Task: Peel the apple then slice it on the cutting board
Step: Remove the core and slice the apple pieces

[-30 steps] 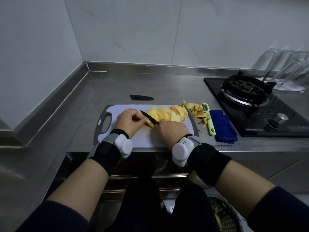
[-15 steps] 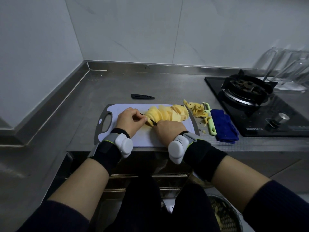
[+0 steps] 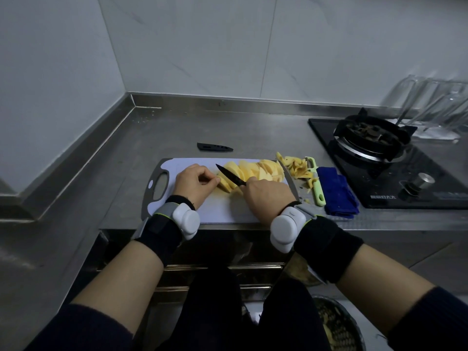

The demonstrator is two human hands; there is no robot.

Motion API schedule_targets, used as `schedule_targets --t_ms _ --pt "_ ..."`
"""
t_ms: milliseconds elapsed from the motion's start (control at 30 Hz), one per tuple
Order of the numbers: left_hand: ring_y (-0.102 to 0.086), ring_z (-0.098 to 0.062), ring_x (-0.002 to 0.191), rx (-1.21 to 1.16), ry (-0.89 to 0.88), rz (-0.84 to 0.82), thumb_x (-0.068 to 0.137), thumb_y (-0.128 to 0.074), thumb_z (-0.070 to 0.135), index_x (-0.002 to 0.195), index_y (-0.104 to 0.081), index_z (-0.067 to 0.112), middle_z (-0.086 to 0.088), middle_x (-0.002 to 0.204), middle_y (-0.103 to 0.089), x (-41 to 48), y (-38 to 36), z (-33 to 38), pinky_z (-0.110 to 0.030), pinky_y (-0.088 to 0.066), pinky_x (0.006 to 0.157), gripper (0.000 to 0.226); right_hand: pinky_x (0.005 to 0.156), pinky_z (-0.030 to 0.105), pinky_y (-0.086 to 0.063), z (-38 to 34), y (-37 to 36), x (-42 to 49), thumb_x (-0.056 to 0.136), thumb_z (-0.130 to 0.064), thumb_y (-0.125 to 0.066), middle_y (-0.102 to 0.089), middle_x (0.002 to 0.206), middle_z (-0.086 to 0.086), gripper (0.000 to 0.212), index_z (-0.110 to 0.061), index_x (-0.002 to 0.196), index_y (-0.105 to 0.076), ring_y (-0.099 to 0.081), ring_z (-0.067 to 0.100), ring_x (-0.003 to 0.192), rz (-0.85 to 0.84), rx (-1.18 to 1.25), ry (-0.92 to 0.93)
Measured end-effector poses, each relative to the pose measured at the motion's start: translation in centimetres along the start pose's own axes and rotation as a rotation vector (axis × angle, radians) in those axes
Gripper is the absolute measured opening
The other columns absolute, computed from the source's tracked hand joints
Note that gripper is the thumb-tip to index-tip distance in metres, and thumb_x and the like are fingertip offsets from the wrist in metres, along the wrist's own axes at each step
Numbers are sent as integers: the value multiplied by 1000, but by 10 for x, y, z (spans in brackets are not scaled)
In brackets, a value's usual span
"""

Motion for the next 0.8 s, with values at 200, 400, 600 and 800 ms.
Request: schedule_targets --t_ms 200,400,600,800 --pt "-62 -16 76 -1 6 1 80 -76 16 71 -67 7 1 78 -62 0 0 1 -18 -48 72 16 65 38 -43 -2 -7 -3 105 -34 -26 -66 95 12 37 -6 107 -50 -64 33 83 -25 -18 7" --pt "-60 -15 74 9 -2 14 80 -76 14 71 -67 6 -2 79 -62 -1 0 2 -8 -44 67 16 66 38 -44 -6 -10 1 105 -32 -28 -66 97 12 35 -6 108 -51 -64 34 86 -32 -18 -3" --pt "-58 -9 70 4 -8 16 80 -76 13 69 -66 7 6 74 -59 -1 1 2 -3 -40 65 16 69 37 -43 -11 -12 7 104 -31 -29 -65 102 11 34 -6 110 -51 -64 34 90 -72 1 -6" --pt "-58 -12 72 23 -11 8 80 -76 14 70 -66 5 2 76 -60 0 0 2 -5 -41 66 17 70 37 -46 -13 -18 9 103 -25 -32 -64 100 9 30 -6 110 -54 -64 31 89 -91 -3 -35"
Point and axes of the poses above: each hand's wrist, its own x-axis towards the middle knuckle, its own y-axis out of the back of the hand, z = x × y, the point moved 4 cm from there along x, towards the middle knuckle
